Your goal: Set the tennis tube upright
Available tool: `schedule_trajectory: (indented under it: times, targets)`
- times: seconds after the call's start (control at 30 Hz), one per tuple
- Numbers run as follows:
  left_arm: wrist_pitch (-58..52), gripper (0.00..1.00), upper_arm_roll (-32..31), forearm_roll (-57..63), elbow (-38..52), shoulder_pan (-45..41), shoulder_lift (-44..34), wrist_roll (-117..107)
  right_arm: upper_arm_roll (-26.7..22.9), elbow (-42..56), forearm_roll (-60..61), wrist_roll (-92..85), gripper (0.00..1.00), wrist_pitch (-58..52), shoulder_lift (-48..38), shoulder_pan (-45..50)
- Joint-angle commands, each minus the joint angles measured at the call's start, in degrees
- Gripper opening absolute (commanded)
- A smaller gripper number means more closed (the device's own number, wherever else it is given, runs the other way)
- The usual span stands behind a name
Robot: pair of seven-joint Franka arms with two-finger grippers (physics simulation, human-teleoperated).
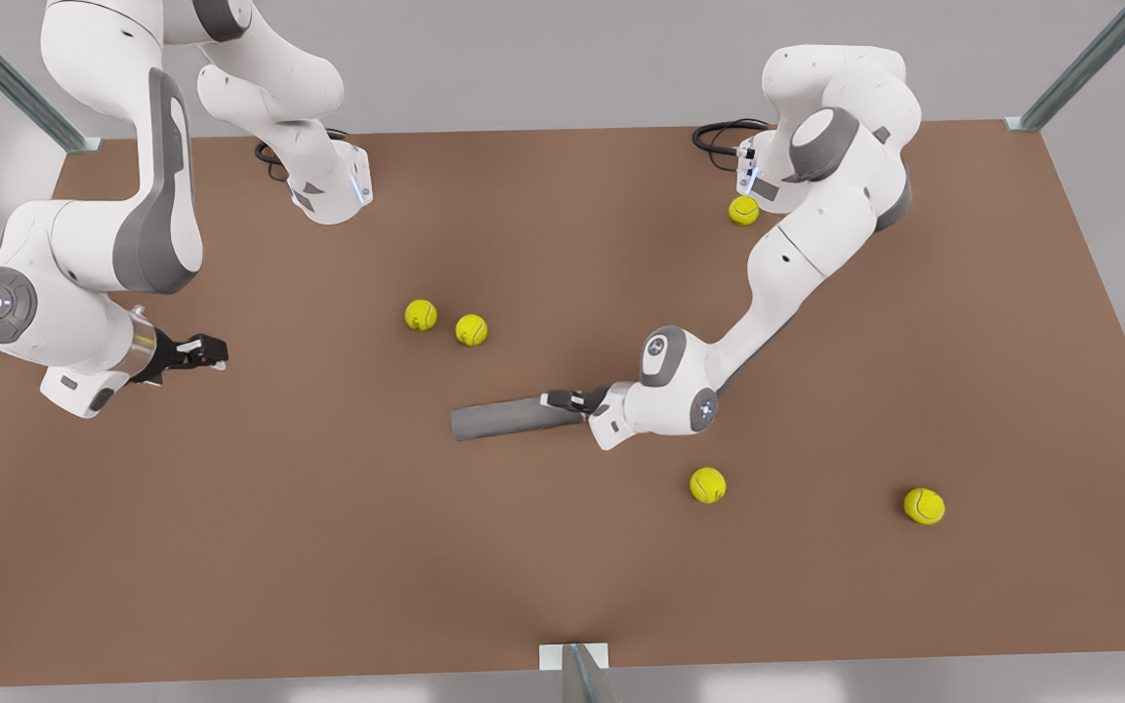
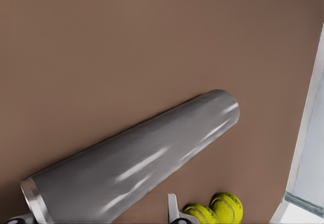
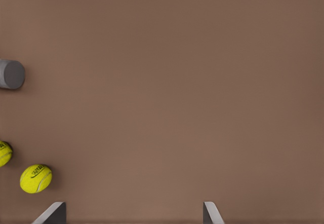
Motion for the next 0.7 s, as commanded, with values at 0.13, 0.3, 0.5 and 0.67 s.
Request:
schedule_trajectory:
  times: [0.13,0.3,0.5,0.67]
  targets:
    - [-0.55,1.00,-3.33,-0.48,0.64,2.35,1.40,-0.18,-0.01,-0.06,0.13,0.35,1.00,0.09,-0.05,0.00]
    - [-0.55,1.00,-5.52,-1.27,0.64,4.81,1.23,-0.18,-0.10,1.52,-0.48,0.70,1.00,-0.43,-1.37,-0.09]
    - [-0.72,1.00,-7.99,-1.36,0.64,5.34,1.05,-0.53,-0.54,6.35,-0.84,0.53,1.00,-3.95,-1.72,-0.09]
    - [-0.81,1.00,-9.30,-1.18,0.64,6.31,0.35,-0.88,-0.63,6.44,-0.84,0.53,1.00,-4.04,-1.81,-0.17]
